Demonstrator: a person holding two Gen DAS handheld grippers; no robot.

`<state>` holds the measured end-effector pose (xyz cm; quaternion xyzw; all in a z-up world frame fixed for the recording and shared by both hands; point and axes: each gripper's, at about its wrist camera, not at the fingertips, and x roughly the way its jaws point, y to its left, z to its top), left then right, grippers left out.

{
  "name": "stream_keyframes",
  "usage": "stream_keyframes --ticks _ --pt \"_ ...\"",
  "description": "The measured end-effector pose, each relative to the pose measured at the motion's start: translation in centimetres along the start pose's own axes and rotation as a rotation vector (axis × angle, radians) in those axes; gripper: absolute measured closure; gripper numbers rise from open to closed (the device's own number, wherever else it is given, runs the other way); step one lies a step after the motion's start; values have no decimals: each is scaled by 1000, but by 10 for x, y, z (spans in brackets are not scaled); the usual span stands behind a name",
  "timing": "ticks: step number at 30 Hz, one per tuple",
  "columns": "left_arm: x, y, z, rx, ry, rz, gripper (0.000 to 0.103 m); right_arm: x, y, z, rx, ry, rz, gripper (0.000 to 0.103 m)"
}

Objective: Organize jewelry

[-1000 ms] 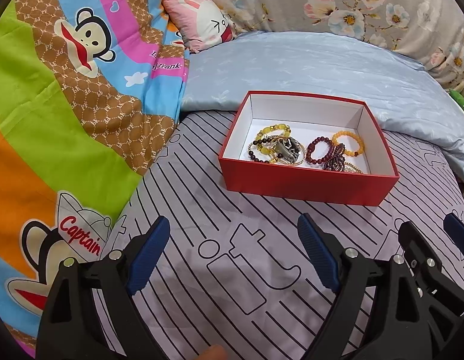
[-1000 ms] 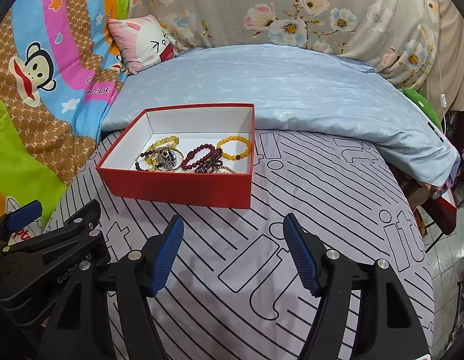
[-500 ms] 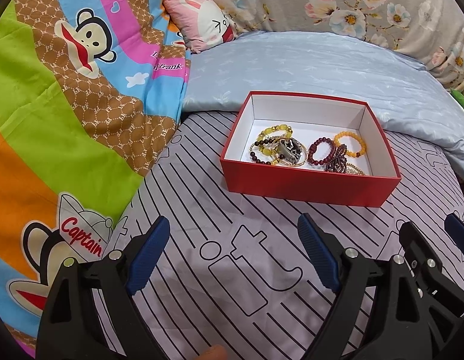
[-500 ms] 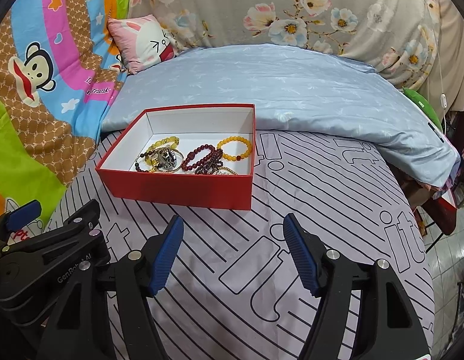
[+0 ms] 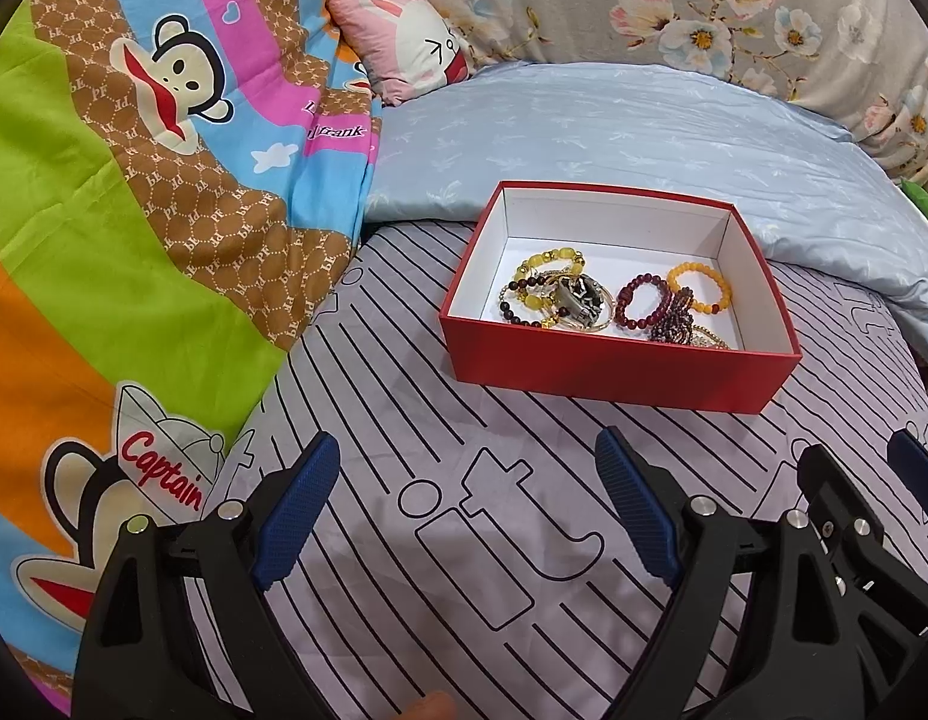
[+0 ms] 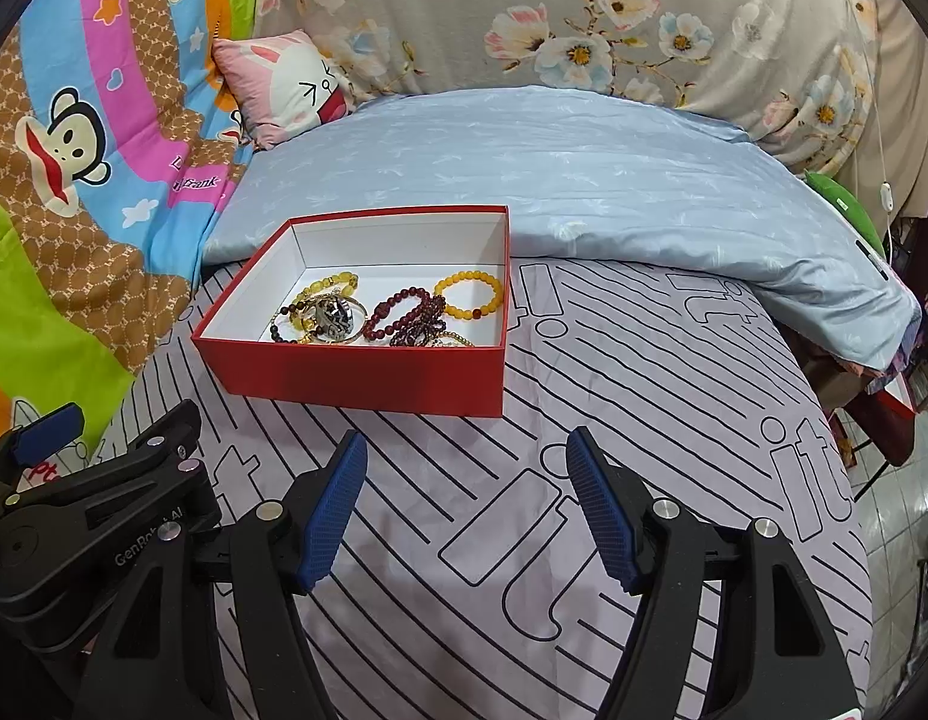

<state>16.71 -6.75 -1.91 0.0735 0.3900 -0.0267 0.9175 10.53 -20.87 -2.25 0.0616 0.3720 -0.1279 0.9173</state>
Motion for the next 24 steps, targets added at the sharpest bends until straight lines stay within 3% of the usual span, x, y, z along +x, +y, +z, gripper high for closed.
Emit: stream_keyframes --ticks 24 --pt "1 1 -1 -6 6 -6 20 2 2 0 15 3 3 36"
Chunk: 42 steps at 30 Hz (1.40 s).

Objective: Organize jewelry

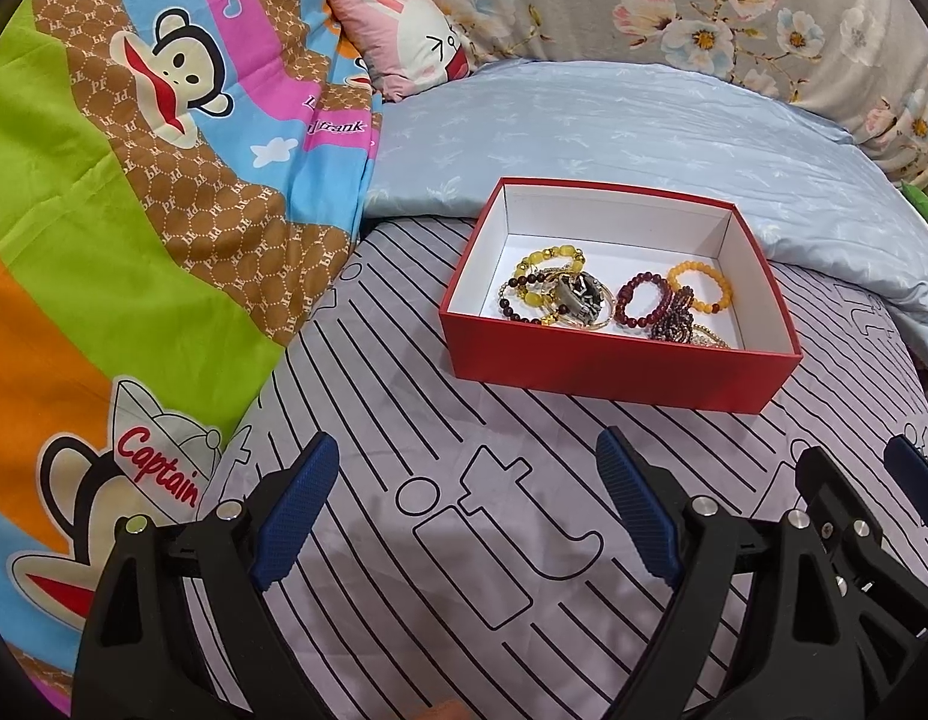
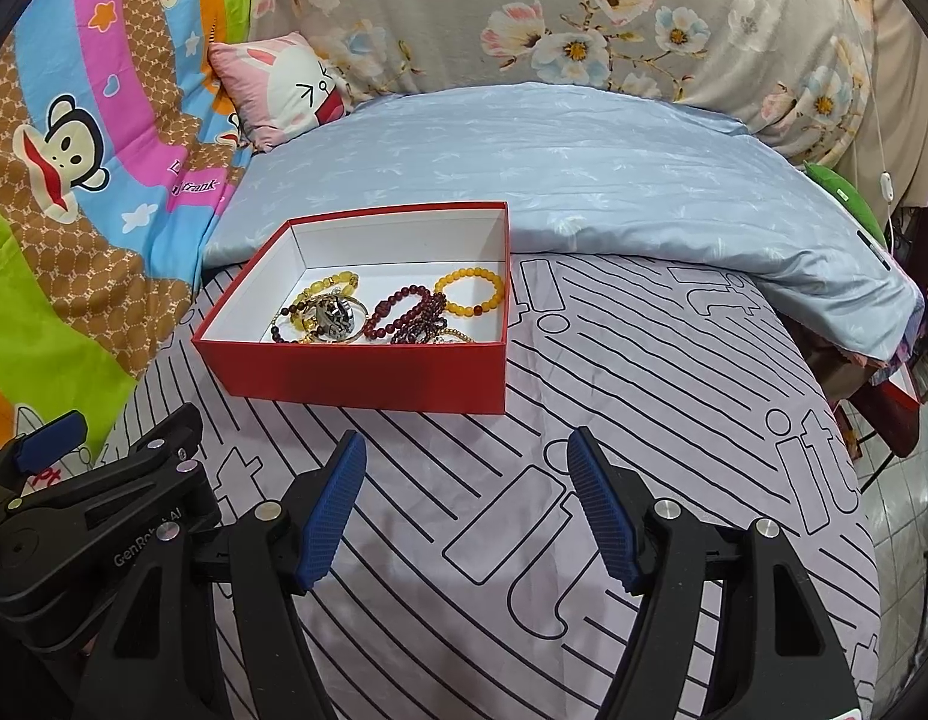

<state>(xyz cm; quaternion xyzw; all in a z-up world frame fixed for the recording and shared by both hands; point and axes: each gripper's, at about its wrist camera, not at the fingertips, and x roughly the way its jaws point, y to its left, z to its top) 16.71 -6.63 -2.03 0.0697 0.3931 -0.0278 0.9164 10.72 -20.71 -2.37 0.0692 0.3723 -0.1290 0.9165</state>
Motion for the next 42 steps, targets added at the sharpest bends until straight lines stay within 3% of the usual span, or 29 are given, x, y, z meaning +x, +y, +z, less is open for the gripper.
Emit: stream_keyframes --ticks 42 --pt "12 -1 -2 -21 31 -20 16 1 -1 -2 -2 1 0 36"
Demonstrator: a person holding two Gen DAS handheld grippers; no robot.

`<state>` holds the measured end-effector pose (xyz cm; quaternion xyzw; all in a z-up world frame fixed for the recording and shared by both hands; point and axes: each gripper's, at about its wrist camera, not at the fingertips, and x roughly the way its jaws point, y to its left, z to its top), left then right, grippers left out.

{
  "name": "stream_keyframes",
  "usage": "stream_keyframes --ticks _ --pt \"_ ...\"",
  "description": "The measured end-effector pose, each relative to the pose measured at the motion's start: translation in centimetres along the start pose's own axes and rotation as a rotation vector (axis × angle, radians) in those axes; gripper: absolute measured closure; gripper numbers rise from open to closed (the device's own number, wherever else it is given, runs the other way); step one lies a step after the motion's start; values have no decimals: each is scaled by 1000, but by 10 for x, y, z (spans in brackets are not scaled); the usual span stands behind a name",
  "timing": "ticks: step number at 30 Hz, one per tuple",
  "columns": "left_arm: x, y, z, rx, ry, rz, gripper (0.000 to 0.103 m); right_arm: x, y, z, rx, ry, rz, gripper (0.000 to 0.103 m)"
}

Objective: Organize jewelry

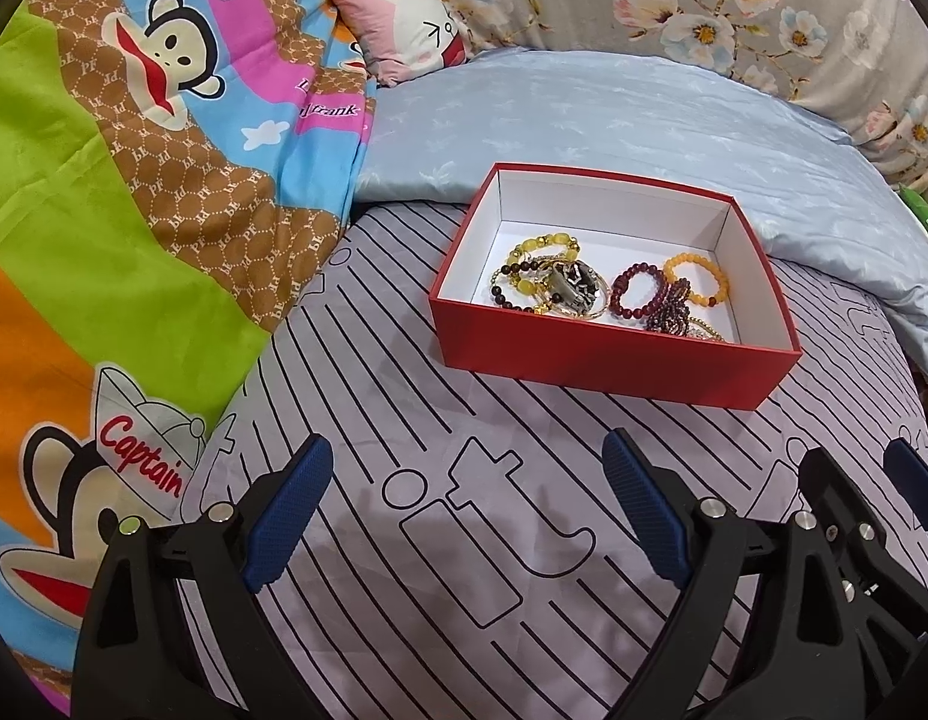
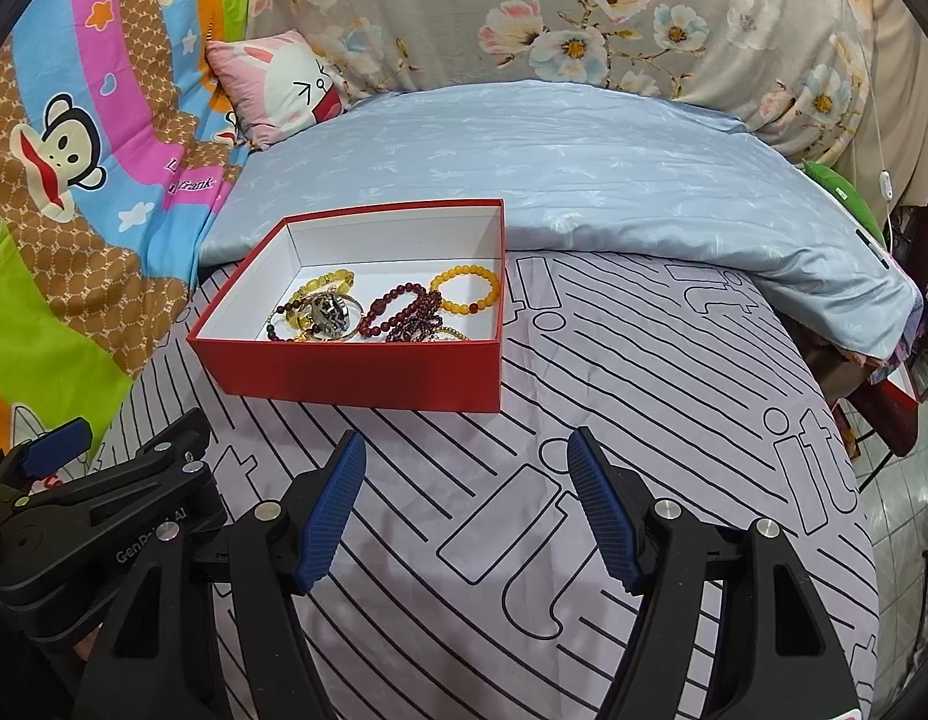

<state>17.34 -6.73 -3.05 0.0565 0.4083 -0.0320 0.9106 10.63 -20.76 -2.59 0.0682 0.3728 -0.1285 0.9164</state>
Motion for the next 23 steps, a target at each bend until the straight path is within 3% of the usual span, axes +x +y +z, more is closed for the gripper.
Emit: stream_keyframes --ticks 23 --pt "2 0 1 9 7 11 16 0 1 -2 -8 5 -6 35"
